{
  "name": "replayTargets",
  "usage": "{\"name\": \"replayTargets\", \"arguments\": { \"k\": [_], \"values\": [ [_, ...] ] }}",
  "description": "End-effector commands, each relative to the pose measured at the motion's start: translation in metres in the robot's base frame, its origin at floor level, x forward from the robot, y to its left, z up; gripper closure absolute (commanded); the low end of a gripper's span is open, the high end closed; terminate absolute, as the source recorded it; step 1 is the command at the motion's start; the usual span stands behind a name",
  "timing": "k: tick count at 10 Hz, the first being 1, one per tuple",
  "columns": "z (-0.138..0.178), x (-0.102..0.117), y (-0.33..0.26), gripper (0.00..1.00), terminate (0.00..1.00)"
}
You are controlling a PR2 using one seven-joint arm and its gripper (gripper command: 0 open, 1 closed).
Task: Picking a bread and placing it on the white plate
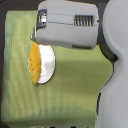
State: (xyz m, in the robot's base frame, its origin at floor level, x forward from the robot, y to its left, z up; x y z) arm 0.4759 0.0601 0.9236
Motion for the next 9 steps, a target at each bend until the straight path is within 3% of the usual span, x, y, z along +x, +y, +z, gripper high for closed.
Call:
{"name": "replayTargets", "arguments": {
  "k": [1, 7, 9],
  "values": [
    [0.013, -0.011, -0.084, 0.0, 0.0],
    [0.018, -0.007, -0.234, 0.0, 0.0],
    [0.017, -0.007, -0.255, 0.0, 0.0]
  ]
}}
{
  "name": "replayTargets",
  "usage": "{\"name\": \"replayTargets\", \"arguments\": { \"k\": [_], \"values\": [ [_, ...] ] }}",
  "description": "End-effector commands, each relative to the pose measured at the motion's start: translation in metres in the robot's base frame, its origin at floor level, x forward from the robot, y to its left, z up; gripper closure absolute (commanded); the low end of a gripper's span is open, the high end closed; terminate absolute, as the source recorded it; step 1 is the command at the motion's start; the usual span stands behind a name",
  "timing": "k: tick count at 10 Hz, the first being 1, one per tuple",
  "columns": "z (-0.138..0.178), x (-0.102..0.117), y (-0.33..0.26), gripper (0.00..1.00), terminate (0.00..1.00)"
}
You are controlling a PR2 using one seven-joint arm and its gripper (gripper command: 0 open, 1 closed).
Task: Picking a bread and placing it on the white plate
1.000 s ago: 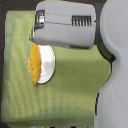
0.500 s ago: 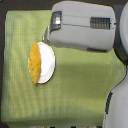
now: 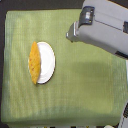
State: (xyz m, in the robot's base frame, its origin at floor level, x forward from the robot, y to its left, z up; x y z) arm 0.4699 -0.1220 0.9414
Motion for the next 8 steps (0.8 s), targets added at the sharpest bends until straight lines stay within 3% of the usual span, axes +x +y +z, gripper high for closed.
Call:
{"name": "replayTargets", "arguments": {
  "k": [1, 7, 8],
  "values": [
    [-0.001, 0.0, -0.085, 0.0, 0.0],
    [0.004, 0.0, -0.122, 0.0, 0.0],
    [0.004, -0.003, -0.13, 0.0, 1.0]
  ]
}}
